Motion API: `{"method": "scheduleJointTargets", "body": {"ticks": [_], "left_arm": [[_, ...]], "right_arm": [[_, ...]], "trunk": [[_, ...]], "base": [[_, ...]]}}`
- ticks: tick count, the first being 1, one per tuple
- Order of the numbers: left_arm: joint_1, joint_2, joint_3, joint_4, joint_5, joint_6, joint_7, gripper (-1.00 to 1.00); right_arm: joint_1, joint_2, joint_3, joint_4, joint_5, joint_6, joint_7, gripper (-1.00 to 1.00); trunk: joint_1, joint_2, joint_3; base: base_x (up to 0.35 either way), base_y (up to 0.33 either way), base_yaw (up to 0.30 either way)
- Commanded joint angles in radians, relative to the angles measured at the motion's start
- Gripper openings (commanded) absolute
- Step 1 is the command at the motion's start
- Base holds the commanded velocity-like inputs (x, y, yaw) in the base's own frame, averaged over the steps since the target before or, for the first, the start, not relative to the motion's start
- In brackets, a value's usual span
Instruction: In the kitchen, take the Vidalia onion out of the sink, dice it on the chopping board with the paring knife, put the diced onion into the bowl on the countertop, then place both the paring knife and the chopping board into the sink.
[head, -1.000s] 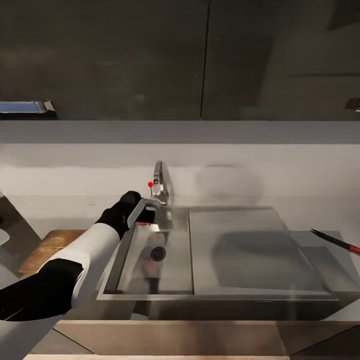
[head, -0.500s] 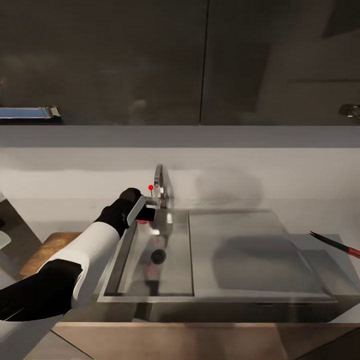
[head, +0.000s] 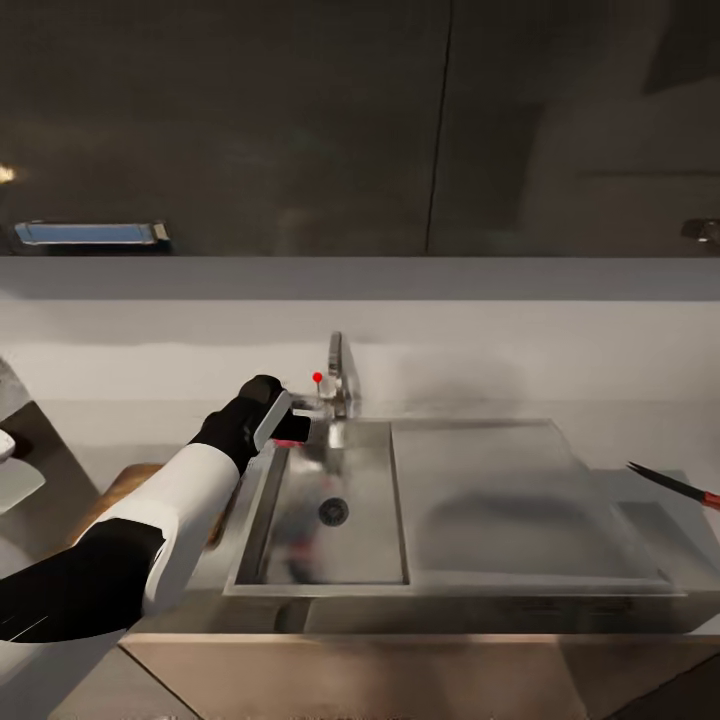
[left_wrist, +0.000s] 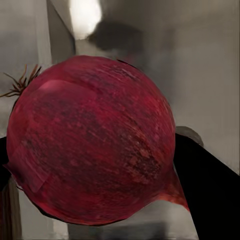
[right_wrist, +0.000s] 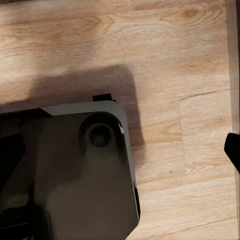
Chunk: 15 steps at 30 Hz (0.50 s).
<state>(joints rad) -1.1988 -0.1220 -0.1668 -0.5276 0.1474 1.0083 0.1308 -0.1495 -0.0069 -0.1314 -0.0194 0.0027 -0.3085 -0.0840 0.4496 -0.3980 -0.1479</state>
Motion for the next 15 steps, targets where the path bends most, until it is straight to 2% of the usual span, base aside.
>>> {"method": "scheduleJointTargets", "body": {"ticks": [1,8,15], "left_arm": [[-0.001,0.001,-0.005,0.0,0.011,0.003,0.009,-1.0],[-0.001,0.001,-0.005,-0.002,0.011,0.003,0.009,-1.0],[-0.001,0.001,-0.005,0.0,0.011,0.003,0.009,-1.0]], "right_arm": [[-0.001,0.0,-0.005,0.001,0.0,-0.004,0.0,1.0],[-0.001,0.001,-0.005,0.001,0.0,-0.004,0.0,1.0],[-0.001,0.0,-0.005,0.001,0.0,-0.004,0.0,1.0]], "trunk": [[0.0,-0.002,0.0],[0.0,-0.002,0.011],[0.0,-0.002,0.022]], "base": [[-0.124,0.261,0.0],[-0.113,0.272,0.0],[-0.02,0.294,0.0]]}}
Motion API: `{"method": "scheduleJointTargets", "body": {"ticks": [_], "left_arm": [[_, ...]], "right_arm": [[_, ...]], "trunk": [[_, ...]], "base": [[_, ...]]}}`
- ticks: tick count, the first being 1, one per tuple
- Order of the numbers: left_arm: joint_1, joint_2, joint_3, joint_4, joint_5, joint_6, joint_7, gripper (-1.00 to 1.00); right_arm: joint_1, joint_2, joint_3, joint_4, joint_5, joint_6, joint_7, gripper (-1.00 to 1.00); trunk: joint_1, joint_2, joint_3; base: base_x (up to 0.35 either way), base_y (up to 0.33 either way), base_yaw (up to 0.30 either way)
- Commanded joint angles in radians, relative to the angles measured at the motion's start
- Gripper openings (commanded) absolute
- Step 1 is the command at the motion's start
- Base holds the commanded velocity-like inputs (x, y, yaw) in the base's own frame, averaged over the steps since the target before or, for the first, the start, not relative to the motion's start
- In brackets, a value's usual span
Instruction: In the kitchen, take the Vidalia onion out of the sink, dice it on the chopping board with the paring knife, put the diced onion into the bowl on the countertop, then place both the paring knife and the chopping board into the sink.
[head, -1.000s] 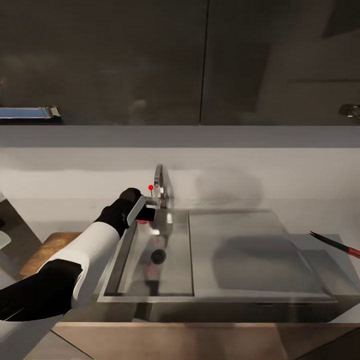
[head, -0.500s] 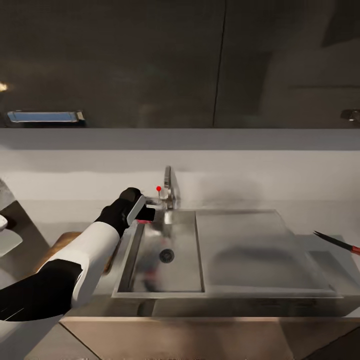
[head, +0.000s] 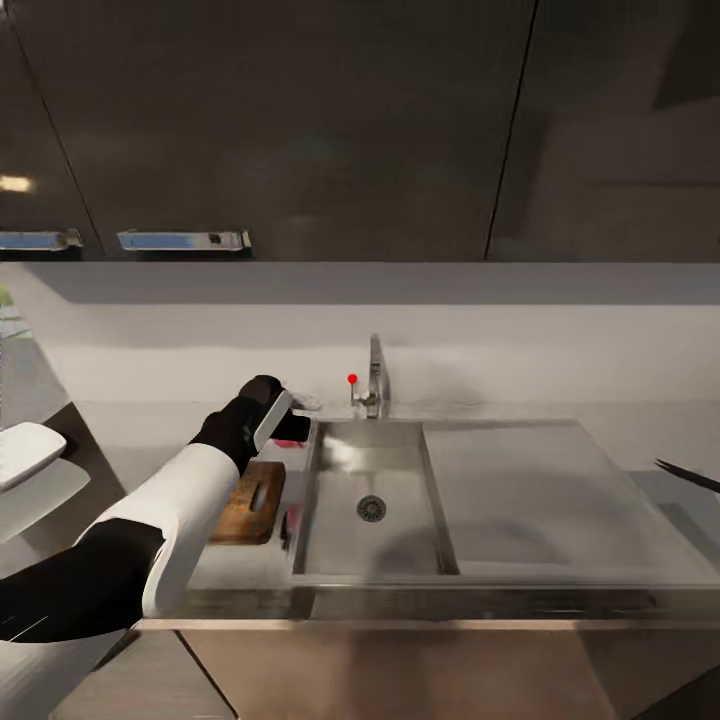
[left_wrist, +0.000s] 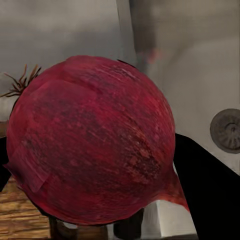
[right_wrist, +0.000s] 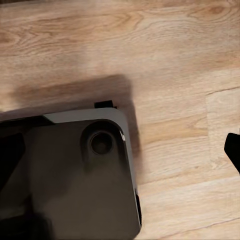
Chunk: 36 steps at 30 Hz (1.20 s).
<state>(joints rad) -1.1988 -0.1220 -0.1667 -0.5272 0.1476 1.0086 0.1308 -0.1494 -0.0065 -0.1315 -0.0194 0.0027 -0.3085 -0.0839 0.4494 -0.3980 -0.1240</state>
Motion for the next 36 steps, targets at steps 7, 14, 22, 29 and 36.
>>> {"method": "scheduleJointTargets", "body": {"ticks": [7,14,22,29,36], "left_arm": [[-0.001,0.001,-0.005,0.001,0.011,0.003,0.009,-1.0],[-0.001,0.001,-0.005,0.007,0.012,0.004,0.009,-1.0],[-0.001,0.001,-0.005,0.023,0.012,0.003,0.009,-1.0],[-0.001,0.001,-0.005,0.033,0.012,0.002,0.008,-1.0],[-0.001,0.001,-0.005,0.066,0.011,0.001,0.007,-1.0]], "right_arm": [[-0.001,0.0,-0.005,0.001,0.0,-0.004,0.0,1.0],[-0.001,0.0,-0.005,0.0,0.0,-0.005,0.0,1.0],[-0.001,0.0,-0.005,0.001,0.0,-0.005,0.0,1.0],[-0.001,-0.001,-0.005,0.001,0.0,-0.005,0.0,1.0],[-0.001,-0.001,-0.005,0.001,0.0,-0.005,0.0,1.0]], "trunk": [[0.001,-0.002,0.009],[0.001,-0.002,0.02],[0.001,-0.002,0.033],[0.001,-0.002,0.041],[0.001,-0.002,0.039]], "base": [[-0.001,0.3,0.0],[-0.017,0.296,0.0],[-0.197,0.23,0.051],[-0.257,0.187,0.15],[-0.137,0.07,0.021]]}}
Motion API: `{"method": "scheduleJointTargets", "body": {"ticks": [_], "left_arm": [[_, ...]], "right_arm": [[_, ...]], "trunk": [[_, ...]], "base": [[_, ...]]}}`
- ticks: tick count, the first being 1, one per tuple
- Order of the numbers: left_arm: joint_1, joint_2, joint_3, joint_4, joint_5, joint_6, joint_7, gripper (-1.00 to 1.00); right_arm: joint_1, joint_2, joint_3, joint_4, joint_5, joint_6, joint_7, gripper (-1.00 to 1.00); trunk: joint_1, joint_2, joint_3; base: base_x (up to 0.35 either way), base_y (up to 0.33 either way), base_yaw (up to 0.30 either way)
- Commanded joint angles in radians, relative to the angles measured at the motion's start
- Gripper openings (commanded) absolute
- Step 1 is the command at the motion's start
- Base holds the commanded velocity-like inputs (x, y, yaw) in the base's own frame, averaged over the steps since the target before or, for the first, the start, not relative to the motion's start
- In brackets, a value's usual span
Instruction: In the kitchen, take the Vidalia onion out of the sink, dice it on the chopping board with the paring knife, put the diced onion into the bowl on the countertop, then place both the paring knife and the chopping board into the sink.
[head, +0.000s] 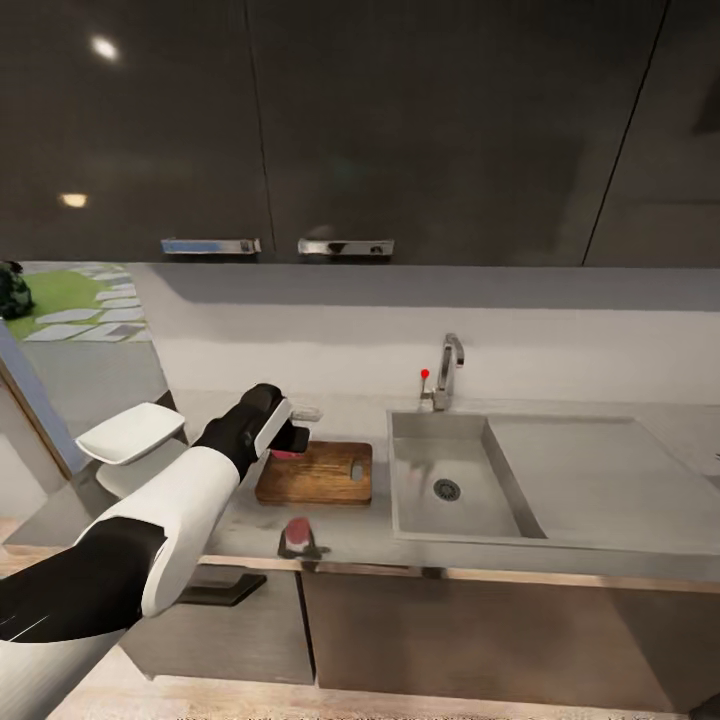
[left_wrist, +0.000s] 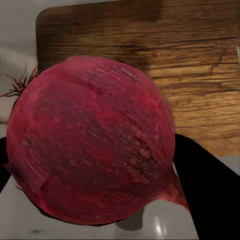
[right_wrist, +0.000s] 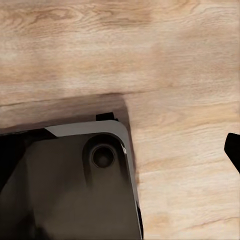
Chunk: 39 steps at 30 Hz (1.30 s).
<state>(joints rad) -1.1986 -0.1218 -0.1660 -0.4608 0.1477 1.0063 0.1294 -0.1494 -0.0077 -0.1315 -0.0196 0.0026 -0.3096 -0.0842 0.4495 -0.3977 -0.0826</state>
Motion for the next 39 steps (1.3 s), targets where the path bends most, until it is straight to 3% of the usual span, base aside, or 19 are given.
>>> {"method": "scheduleJointTargets", "body": {"ticks": [1,15,39], "left_arm": [[-0.001,0.0,-0.006,0.001,0.011,0.003,0.009,-1.0],[-0.001,-0.017,-0.007,0.005,0.01,0.0,0.007,-1.0],[-0.001,-0.022,-0.009,-0.003,0.01,0.001,0.007,-1.0]], "right_arm": [[-0.001,0.0,-0.005,0.001,0.0,-0.004,0.0,1.0],[-0.001,0.002,-0.005,0.001,0.0,-0.004,0.0,1.0],[-0.001,0.003,-0.005,0.0,0.0,-0.005,0.0,1.0]], "trunk": [[0.001,-0.002,-0.004],[0.001,-0.002,-0.024],[0.001,-0.002,-0.024]], "base": [[-0.022,0.011,0.003],[-0.002,0.001,0.0],[0.0,0.0,0.0]]}}
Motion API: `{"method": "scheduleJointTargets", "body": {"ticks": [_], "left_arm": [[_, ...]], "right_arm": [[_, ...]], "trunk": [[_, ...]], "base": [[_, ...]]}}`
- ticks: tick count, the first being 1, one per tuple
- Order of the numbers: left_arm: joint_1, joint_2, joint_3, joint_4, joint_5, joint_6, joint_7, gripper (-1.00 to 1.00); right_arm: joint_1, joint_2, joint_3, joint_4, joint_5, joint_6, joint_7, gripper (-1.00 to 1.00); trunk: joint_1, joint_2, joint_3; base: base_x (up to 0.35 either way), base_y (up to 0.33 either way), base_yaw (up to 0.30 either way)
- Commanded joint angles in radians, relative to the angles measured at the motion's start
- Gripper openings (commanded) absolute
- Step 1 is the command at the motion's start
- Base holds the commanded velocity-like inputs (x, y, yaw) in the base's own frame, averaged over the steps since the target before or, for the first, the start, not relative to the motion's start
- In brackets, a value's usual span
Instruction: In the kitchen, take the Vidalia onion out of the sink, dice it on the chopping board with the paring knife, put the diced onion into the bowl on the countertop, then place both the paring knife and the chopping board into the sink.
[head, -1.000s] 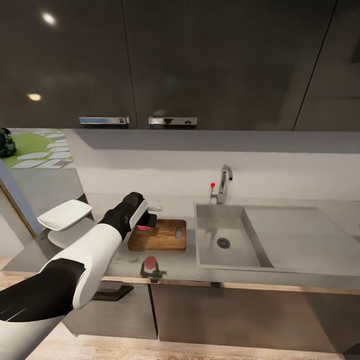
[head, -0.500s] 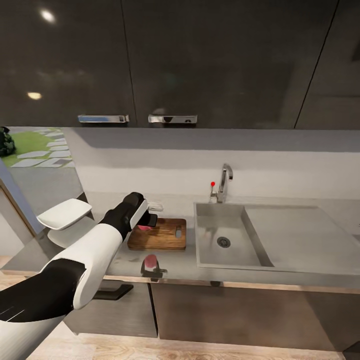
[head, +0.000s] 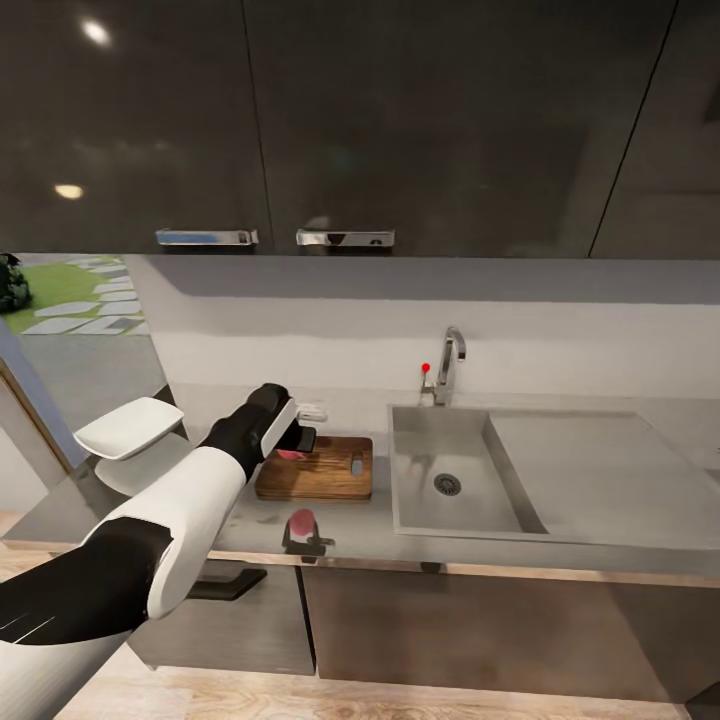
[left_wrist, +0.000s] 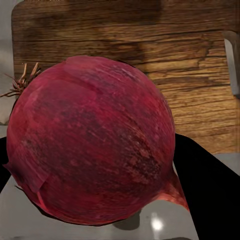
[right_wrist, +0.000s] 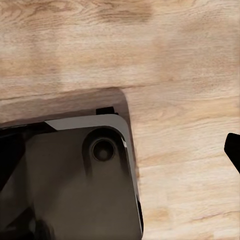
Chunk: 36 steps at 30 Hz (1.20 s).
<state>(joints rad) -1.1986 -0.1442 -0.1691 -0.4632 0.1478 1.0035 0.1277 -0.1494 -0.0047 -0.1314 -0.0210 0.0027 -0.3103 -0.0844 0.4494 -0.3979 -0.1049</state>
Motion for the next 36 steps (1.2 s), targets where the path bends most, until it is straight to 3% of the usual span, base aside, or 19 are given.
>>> {"method": "scheduleJointTargets", "body": {"ticks": [1,20,36], "left_arm": [[-0.001,0.0,-0.006,-0.001,0.01,0.004,0.009,-1.0],[-0.001,-0.008,-0.006,0.005,0.01,0.003,0.008,-1.0],[-0.001,-0.009,-0.007,0.005,0.01,0.002,-0.034,-1.0]], "right_arm": [[-0.001,0.0,-0.005,0.001,0.0,-0.004,0.0,1.0],[-0.001,0.0,-0.005,0.001,0.0,-0.004,0.0,1.0],[-0.001,0.002,-0.005,0.0,0.0,-0.004,-0.003,1.0]], "trunk": [[0.001,-0.002,-0.002],[0.001,-0.002,-0.003],[0.001,-0.002,-0.019]], "base": [[0.0,0.0,0.0],[0.009,-0.014,0.0],[0.0,0.0,0.0]]}}
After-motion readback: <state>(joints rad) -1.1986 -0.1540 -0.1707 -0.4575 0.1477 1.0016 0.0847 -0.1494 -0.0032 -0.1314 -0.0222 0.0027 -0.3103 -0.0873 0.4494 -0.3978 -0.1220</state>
